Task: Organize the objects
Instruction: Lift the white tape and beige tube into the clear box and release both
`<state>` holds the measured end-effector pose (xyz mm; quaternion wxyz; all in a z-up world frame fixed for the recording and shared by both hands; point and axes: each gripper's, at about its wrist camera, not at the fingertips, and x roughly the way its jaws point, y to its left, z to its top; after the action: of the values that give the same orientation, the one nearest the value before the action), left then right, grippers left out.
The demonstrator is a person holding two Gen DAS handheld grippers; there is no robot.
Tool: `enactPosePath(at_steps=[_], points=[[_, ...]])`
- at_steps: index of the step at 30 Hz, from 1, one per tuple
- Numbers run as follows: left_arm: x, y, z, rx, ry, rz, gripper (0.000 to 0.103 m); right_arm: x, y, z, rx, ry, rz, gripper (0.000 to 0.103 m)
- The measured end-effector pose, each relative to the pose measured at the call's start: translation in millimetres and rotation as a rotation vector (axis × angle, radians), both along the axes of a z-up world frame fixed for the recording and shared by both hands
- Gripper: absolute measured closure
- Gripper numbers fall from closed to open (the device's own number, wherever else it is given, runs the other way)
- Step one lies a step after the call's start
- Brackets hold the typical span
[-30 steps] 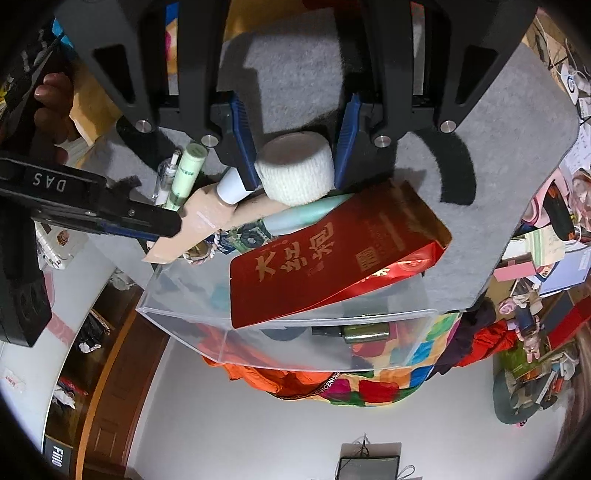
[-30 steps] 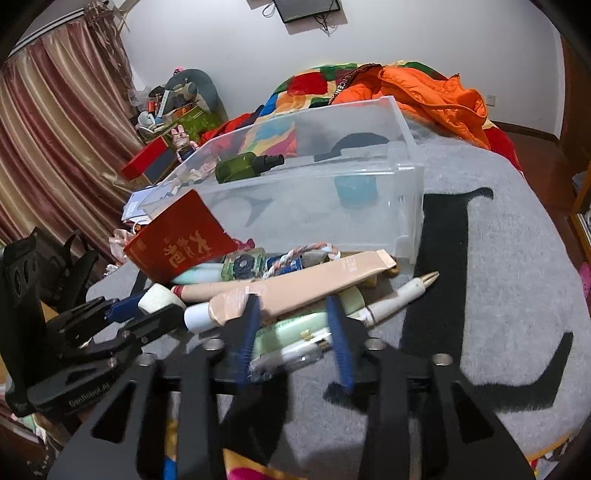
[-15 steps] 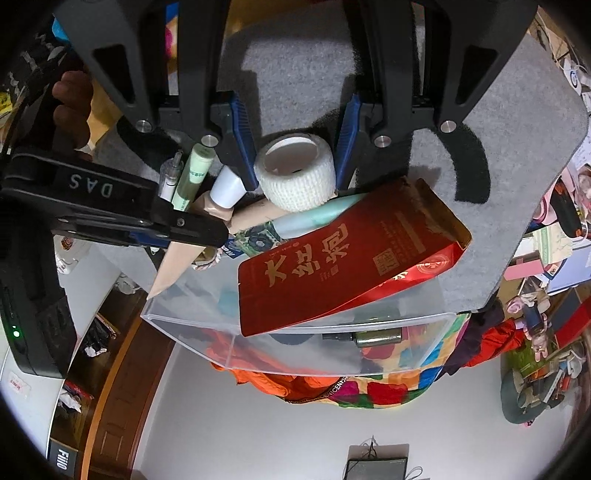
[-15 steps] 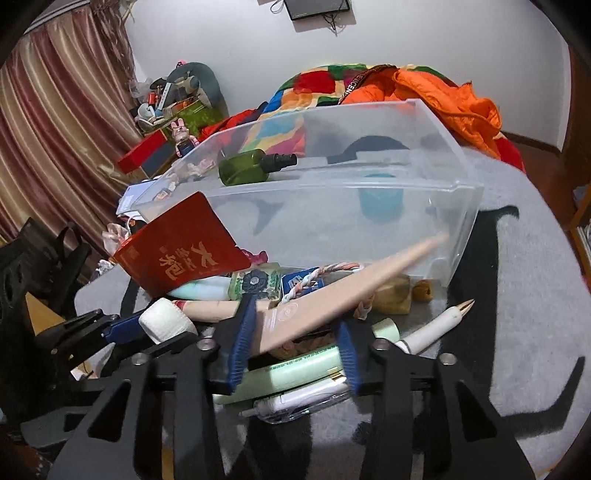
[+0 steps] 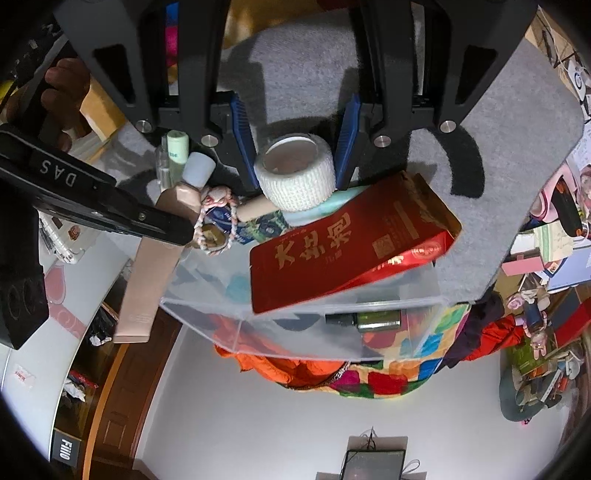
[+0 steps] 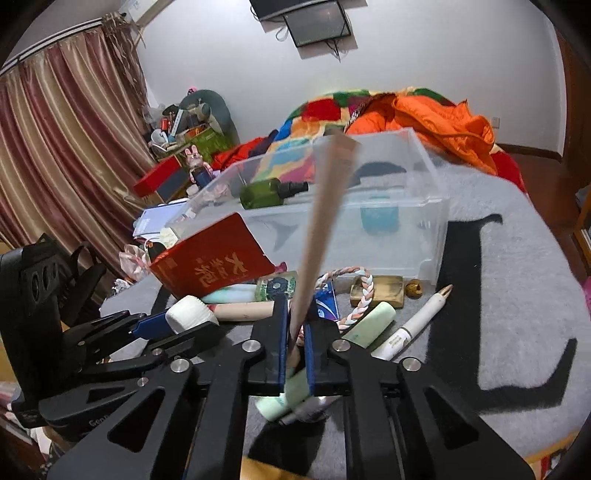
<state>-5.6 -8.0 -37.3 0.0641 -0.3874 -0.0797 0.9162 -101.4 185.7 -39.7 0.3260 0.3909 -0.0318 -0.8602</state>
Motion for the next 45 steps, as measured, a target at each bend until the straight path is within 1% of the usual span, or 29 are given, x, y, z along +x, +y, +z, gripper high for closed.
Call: enactPosePath(at_steps=[10, 16, 21, 23, 27, 30, 36, 42, 45], points=[[-1, -6, 33, 0.005, 0.073, 0.005, 0.062, -1, 2, 30, -0.031, 0.064, 0.003, 0.098], [-8, -13, 56, 0.004, 0.123, 0.014, 0.062, -6, 7, 58, -0.049, 0.135, -0.014, 0.098], [-18, -21, 70, 0.009, 0.154, 0.02, 0.062, -18, 8, 75, -0.039, 0.181, -0.04, 0.098], [-24, -23, 74, 0.018, 0.159, 0.02, 0.062, -23, 6, 79, -0.03, 0.197, -0.055, 0.098], [-35, -27, 80, 0.008, 0.17, 0.028, 0.062, -33, 4, 82, -0.008, 0.223, -0.075, 0.098], [-45, -31, 83, 0.005, 0.167, 0.034, 0.062, -40, 1, 84, 0.012, 0.237, -0.086, 0.098], [-69, -40, 78, 0.003, 0.141, 0.047, 0.062, -58, -5, 79, 0.052, 0.242, -0.104, 0.098], [-96, -46, 59, -0.005, 0.076, 0.051, 0.062, -74, -13, 66, 0.109, 0.238, -0.114, 0.098], [-106, -48, 49, -0.005, 0.044, 0.05, 0.062, -81, -18, 57, 0.153, 0.24, -0.122, 0.098]])
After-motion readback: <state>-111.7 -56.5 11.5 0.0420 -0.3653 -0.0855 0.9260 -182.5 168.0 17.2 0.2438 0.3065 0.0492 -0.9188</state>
